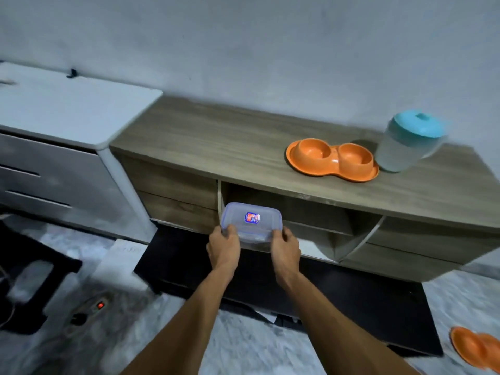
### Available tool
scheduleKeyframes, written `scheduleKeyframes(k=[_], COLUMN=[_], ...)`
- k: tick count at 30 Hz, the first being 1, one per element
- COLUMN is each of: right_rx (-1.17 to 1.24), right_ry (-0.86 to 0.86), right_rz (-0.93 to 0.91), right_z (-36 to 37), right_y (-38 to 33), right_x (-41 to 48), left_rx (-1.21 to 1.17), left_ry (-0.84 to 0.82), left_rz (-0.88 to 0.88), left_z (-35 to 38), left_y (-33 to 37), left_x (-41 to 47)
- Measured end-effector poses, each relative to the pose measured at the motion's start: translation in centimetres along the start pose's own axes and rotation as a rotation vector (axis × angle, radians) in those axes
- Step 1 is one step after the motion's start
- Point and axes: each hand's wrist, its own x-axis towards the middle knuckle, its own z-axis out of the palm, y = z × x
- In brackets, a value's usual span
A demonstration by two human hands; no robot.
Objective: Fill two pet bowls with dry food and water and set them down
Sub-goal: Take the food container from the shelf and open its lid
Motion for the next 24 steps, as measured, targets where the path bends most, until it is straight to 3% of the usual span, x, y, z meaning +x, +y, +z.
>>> scheduleKeyframes(k=[11,24], right_rx=[0.009,0.067], right_ry=[0.0,0.029], right_rz=[-0.067,-0.108], right_z=[-4.2,3.5], right_y=[-10.3,-18.5], right_x=[-2.0,9.2], left_rx=[-0.001,-0.061], left_ry=[0.073,-0.116], left_rz=[0.131,0.129], left_z=[-0.3,3.3], left_y=[10.3,18.9], left_x=[-4.3,10.7])
